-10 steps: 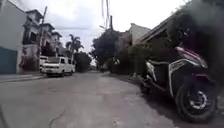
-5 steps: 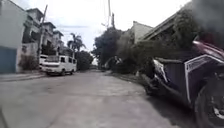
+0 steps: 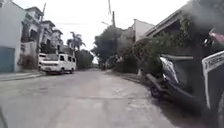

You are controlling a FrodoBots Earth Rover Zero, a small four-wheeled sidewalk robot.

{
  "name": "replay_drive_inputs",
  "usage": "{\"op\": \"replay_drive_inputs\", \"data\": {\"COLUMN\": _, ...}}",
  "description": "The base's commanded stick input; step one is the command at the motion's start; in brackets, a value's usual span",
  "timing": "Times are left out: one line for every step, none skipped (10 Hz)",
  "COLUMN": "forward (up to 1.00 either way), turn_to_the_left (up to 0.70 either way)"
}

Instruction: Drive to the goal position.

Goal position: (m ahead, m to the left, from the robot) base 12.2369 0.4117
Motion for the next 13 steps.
{"op": "replay_drive_inputs", "data": {"forward": 0.50, "turn_to_the_left": 0.00}}
{"op": "replay_drive_inputs", "data": {"forward": 0.50, "turn_to_the_left": 0.00}}
{"op": "replay_drive_inputs", "data": {"forward": 0.50, "turn_to_the_left": 0.00}}
{"op": "replay_drive_inputs", "data": {"forward": 0.50, "turn_to_the_left": 0.00}}
{"op": "replay_drive_inputs", "data": {"forward": 0.50, "turn_to_the_left": 0.00}}
{"op": "replay_drive_inputs", "data": {"forward": 0.50, "turn_to_the_left": 0.00}}
{"op": "replay_drive_inputs", "data": {"forward": 0.50, "turn_to_the_left": 0.00}}
{"op": "replay_drive_inputs", "data": {"forward": 0.50, "turn_to_the_left": 0.00}}
{"op": "replay_drive_inputs", "data": {"forward": 0.50, "turn_to_the_left": 0.00}}
{"op": "replay_drive_inputs", "data": {"forward": 0.50, "turn_to_the_left": 0.00}}
{"op": "replay_drive_inputs", "data": {"forward": 0.50, "turn_to_the_left": 0.00}}
{"op": "replay_drive_inputs", "data": {"forward": 0.50, "turn_to_the_left": 0.00}}
{"op": "replay_drive_inputs", "data": {"forward": 0.50, "turn_to_the_left": 0.00}}
